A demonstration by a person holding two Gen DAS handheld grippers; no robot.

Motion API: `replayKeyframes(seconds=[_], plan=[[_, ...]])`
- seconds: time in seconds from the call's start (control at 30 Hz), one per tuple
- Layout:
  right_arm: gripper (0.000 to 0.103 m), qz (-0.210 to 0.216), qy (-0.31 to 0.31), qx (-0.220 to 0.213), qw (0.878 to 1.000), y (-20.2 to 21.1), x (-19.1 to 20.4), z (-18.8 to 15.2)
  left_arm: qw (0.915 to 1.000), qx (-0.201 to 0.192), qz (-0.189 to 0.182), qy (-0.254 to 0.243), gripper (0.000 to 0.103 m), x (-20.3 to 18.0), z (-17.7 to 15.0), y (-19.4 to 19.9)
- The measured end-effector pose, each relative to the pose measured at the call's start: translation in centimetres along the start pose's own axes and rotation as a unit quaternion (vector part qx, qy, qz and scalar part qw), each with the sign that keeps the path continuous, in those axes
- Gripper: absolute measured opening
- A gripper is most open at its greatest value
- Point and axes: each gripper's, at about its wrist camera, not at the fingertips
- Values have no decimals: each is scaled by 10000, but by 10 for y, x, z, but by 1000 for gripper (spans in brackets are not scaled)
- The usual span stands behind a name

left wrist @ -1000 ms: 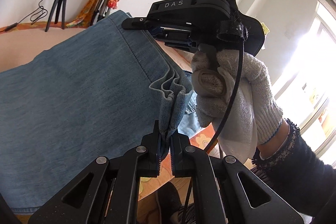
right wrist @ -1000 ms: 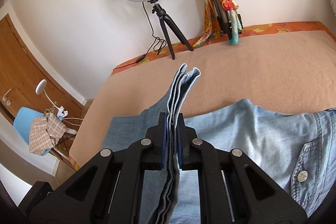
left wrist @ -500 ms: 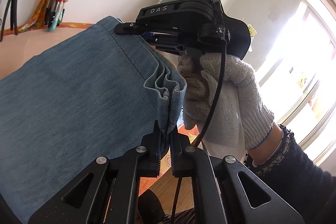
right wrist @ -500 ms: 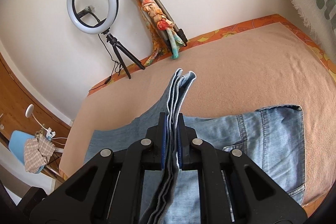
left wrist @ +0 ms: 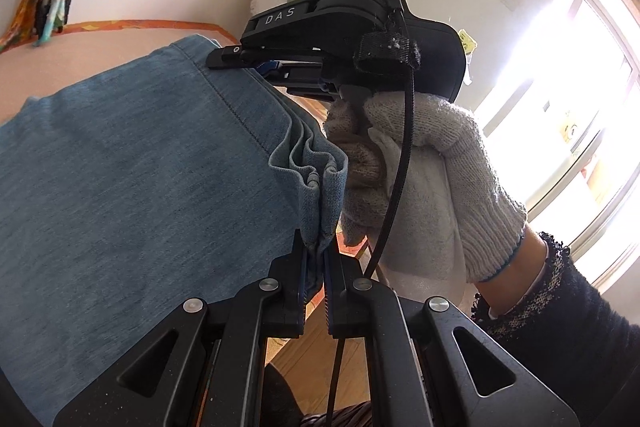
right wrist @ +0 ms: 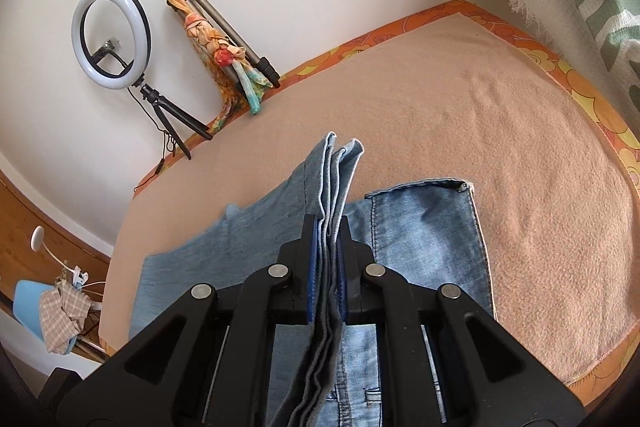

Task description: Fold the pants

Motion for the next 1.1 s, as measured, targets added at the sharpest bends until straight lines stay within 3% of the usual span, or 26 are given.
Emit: replayKeyframes(seconds=[0.37, 0.53, 0.7, 0.8, 0.9, 0.93, 1.1], plan=[[8, -394, -4, 113, 9992, -16, -21, -2, 9993, 357, 37, -122, 7, -2, 14, -26], [8, -612, 160, 150, 9979, -21, -23, -7, 9981, 575, 167, -165, 14, 1, 10, -5], [8, -960, 425, 229, 9942, -28, -22, -12, 9979, 462, 456, -4, 18, 16, 10, 44], [10, -1296, 765, 254, 9883, -28, -15, -14, 9967, 330, 742, 75, 20, 28, 4, 85], [23, -1781, 920, 232, 9794, -25, -16, -14, 9926, 174, 1187, 181, 20, 47, -4, 123], [30, -1827, 864, 203, 9792, -22, -18, -14, 9908, 105, 1330, 234, 20, 52, -10, 133], [36, -1742, 720, -15, 9821, -2, -17, -9, 9751, -201, 2151, 495, 22, 88, -33, 185]])
Point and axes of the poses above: each gripper's, at about its wrist camera, not at the fingertips, and y roughly against the way its jaws point, x to its left, z to its top, and after that the axes turned 3 degrees about -y, right-handed
